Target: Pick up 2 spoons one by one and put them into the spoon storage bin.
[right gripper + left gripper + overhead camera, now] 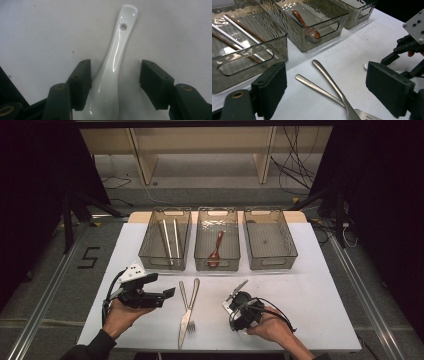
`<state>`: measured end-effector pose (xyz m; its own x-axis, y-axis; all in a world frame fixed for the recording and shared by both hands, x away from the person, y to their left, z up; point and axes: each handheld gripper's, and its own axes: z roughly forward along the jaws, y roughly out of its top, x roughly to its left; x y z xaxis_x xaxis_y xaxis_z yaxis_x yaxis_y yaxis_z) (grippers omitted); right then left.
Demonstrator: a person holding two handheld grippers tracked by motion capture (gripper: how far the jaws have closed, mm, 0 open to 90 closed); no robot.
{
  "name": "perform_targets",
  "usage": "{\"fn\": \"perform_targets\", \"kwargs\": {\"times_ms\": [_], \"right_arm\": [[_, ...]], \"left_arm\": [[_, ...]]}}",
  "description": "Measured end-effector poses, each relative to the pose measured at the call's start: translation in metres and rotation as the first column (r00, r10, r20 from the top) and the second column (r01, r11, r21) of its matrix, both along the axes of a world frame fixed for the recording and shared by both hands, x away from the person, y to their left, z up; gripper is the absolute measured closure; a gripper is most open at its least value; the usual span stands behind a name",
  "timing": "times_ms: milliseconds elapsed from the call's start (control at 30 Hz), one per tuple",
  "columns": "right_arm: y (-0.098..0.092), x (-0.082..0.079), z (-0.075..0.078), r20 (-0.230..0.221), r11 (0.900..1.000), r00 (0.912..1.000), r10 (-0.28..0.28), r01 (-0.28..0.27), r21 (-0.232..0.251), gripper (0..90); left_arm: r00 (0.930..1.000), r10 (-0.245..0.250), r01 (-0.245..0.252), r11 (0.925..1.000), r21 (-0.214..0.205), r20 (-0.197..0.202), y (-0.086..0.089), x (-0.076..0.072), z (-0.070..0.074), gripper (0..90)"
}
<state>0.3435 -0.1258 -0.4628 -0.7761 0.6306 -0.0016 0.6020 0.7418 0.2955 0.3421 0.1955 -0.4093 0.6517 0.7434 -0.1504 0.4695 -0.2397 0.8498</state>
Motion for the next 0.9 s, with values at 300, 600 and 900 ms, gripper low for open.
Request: {"fn": "perform_targets", "kwargs": {"times_ms": [300, 600, 900], "right_arm": [[-0.0020, -0.0004, 0.0016, 0.006, 0.9994, 0.9996, 0.029, -0.029, -0.018, 60.9], [-0.0030, 0.0000, 0.0027, 0.002, 0.9987, 0.9991, 0.043, -0.043, -0.027, 69.1], [-0.0092, 0.0033, 0.0069, -0.004, 0.9992, 0.9994, 0.036, -0.036, -0.020, 74.9]], "left_arm": [[1.0000, 0.000, 0.000, 1.0000, 0.004, -0.002, -0.0007, 0.0003, -0.0017, 16.3], [1.0000, -0.004, 0.004, 1.0000, 0.008, -0.003, -0.0010, 0.0004, -0.0020, 16.3], [0.9999, -0.011, 0.011, 0.9998, 0.013, -0.007, -0.0010, 0.0009, -0.0024, 16.3]]}}
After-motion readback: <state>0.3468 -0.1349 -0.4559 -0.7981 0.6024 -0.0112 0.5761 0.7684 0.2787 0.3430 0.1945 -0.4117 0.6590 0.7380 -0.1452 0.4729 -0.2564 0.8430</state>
